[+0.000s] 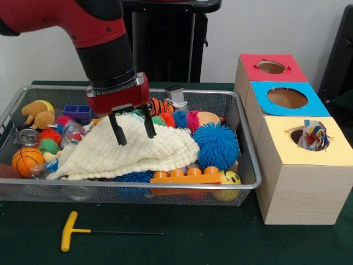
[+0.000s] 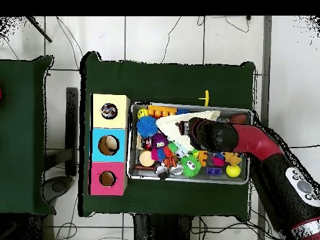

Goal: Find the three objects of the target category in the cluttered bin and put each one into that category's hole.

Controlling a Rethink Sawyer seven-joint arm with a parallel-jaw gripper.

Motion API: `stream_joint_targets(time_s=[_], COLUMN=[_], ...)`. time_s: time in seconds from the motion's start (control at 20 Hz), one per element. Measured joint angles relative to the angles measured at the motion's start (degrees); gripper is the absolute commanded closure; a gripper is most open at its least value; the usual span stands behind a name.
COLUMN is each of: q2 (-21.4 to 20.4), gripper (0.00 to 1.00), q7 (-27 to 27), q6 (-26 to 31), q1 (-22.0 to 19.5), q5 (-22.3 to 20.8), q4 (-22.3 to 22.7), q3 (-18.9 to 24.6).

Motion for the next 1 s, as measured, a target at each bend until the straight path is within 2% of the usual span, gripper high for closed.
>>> stream_joint_targets(time_s=[0.7,1.0], q2=[-2.66,-3.17], gripper=[0.0,0.0], q7=[0.0,0.0], q6=[0.01,0.01], q1=[-4.62,-4.92], q5=[-0.4,-1.07], q4=[0.02,0.07], q3=[-0.03,-0.02])
